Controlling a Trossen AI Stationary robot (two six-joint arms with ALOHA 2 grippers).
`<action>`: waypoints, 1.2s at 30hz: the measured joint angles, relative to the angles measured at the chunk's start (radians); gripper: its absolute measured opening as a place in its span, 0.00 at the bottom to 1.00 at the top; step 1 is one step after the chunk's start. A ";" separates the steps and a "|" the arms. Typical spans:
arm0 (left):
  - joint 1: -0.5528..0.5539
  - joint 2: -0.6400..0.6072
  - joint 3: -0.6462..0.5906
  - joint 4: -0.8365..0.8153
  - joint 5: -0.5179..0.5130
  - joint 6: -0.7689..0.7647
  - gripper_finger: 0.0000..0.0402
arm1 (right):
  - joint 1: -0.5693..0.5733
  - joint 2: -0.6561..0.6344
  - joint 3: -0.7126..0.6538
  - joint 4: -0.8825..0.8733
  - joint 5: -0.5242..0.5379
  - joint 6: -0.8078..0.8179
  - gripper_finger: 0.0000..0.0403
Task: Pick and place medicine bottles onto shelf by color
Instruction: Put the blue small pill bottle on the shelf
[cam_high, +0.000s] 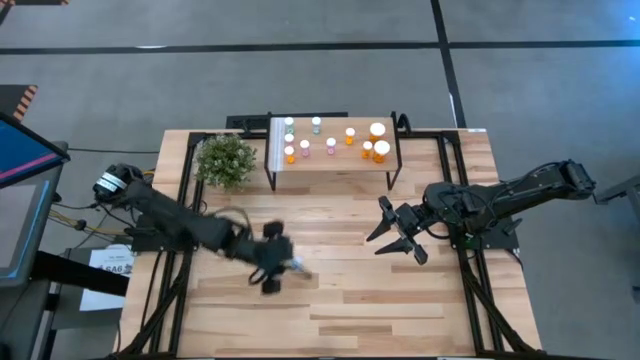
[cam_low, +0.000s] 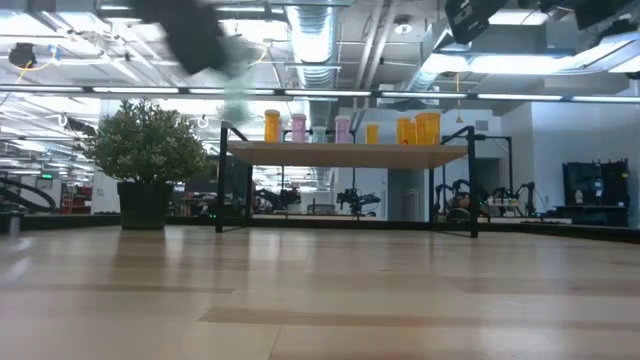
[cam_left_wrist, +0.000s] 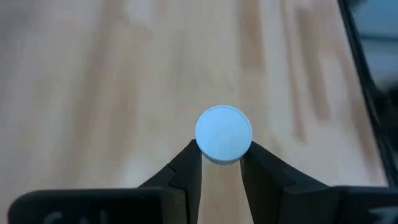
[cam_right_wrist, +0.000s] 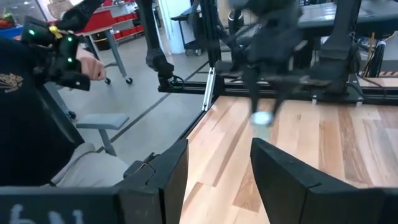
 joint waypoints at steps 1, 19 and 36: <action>0.037 -0.002 0.023 0.000 -0.010 0.029 0.20 | 0.000 -0.001 0.000 0.000 0.000 0.005 0.49; 0.546 0.007 0.296 -0.011 0.057 0.425 0.20 | 0.022 -0.257 -0.097 -0.035 0.108 -0.006 0.48; 0.667 0.304 0.684 -0.157 0.136 0.556 0.20 | -0.012 -0.262 -0.110 -0.042 0.112 -0.006 0.49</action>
